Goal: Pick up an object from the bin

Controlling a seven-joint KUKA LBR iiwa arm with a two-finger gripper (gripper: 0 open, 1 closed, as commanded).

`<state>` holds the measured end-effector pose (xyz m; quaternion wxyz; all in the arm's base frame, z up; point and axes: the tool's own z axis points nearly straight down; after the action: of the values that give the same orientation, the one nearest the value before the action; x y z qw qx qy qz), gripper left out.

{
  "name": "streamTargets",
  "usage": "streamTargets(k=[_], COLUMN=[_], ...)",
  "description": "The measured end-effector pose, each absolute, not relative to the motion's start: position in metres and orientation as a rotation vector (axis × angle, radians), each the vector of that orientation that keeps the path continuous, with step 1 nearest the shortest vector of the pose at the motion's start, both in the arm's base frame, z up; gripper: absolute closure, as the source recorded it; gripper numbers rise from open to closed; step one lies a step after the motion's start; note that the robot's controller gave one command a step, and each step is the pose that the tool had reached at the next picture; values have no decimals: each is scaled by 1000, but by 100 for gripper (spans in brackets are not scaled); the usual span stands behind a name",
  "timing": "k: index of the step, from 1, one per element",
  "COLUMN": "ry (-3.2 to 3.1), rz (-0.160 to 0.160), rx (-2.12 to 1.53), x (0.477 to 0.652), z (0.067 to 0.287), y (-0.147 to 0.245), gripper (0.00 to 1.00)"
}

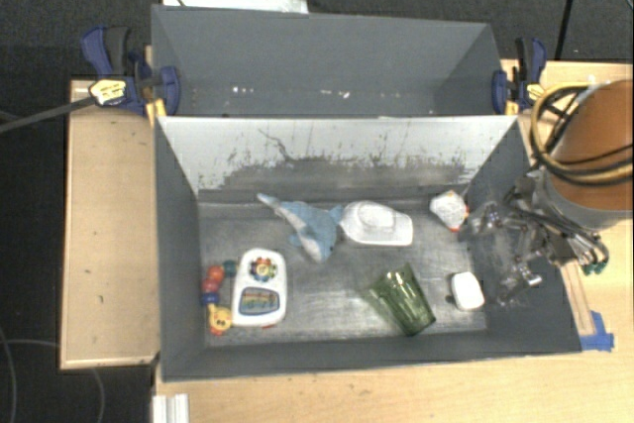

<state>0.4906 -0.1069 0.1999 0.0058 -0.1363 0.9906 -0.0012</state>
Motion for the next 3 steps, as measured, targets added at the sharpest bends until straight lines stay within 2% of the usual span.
streamTargets(k=[1, 2, 3], ry=[3077, 3002, 2902], rz=[1, 2, 17], rx=[-631, -930, -1155], x=[486, 486, 485], z=[163, 147, 76], y=[-132, -147, -140], gripper=[0, 0, 0])
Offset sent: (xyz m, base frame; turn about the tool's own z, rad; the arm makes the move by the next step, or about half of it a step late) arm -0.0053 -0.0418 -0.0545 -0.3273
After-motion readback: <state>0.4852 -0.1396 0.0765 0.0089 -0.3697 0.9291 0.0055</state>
